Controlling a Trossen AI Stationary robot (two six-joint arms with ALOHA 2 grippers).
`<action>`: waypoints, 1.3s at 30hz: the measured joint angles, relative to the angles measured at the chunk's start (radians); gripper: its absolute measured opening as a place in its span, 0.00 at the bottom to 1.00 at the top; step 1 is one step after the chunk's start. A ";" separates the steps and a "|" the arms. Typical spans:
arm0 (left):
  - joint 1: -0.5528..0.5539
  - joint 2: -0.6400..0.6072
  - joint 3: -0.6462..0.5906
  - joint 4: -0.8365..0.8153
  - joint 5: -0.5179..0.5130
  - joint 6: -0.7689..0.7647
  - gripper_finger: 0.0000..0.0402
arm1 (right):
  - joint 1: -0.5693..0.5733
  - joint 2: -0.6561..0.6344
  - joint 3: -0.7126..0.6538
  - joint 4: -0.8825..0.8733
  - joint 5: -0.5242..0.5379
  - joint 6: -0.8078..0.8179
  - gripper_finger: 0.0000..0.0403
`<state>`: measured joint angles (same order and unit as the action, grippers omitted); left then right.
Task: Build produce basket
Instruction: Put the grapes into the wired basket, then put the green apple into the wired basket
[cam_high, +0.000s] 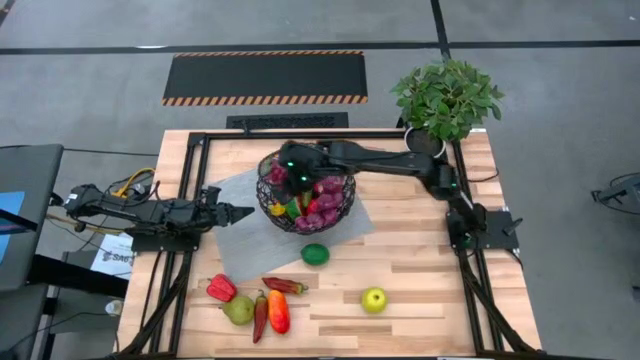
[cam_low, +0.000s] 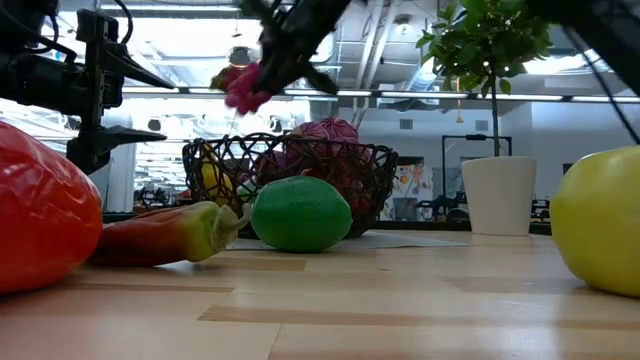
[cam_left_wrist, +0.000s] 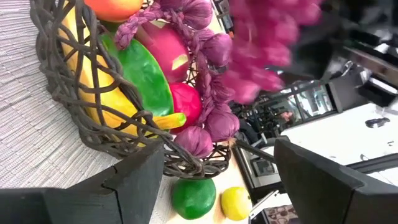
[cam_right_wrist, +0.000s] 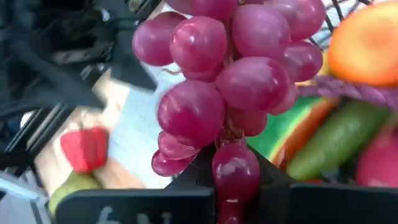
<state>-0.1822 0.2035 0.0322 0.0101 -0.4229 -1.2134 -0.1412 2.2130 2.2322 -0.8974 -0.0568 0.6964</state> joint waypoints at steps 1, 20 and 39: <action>0.000 0.000 0.000 0.000 0.000 0.000 0.72 | -0.010 0.029 0.023 -0.004 0.000 -0.002 0.08; 0.000 0.000 0.000 -0.001 0.026 0.016 0.72 | -0.090 0.170 0.123 0.021 -0.039 0.016 0.48; 0.000 -0.001 0.000 -0.002 0.034 0.024 0.72 | 0.243 -0.185 0.117 -0.680 0.169 0.249 0.66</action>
<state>-0.1822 0.2028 0.0322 0.0083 -0.3889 -1.1892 0.1018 2.0280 2.3496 -1.5777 0.1123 0.9459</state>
